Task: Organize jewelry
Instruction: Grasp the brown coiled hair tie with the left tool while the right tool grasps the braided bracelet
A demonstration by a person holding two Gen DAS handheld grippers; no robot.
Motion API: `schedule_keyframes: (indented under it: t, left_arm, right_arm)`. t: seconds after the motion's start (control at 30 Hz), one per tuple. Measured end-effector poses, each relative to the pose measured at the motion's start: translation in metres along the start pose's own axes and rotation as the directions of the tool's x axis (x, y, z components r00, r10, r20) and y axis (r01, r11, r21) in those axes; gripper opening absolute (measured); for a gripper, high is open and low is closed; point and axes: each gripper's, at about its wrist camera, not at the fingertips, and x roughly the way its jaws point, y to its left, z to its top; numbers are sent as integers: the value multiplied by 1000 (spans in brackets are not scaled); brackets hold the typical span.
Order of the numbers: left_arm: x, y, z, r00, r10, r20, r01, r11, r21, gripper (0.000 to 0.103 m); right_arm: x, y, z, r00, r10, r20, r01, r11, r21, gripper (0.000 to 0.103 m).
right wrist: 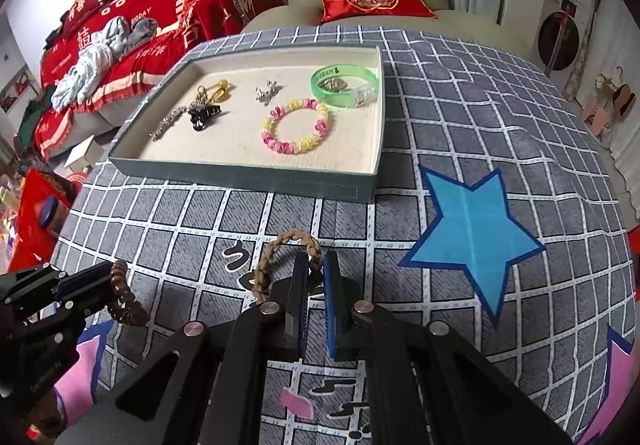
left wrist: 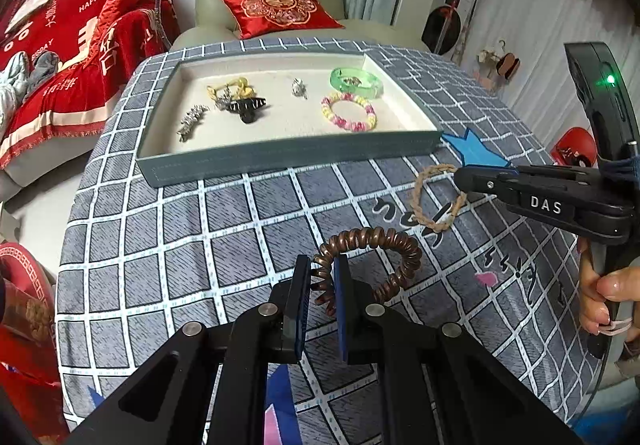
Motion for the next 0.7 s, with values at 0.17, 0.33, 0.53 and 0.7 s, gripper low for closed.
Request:
schedule_keyframes:
  t: [0.17,0.33,0.53,0.7]
  left_arm:
    - [-7,7,4,1000,0,20,1,1000,-16,28]
    - [-12,15,9,999,-5,35,6,999,-38,28]
    - [-17,25,18,998,0,59,4,999,-54,28]
    - [-17,29,16,998,-1,60,5,998,-64,28]
  right_arm:
    - [-13,0,2,1000,4,24,-4,1000,4,8]
    - [-26,3,8,999,21,49,-21,1000,11,8]
    - [-34,9,19,998,17,68,-17,1000,-6,8]
    - [-4,-4,9,998,8,-57,-5,999,50,11]
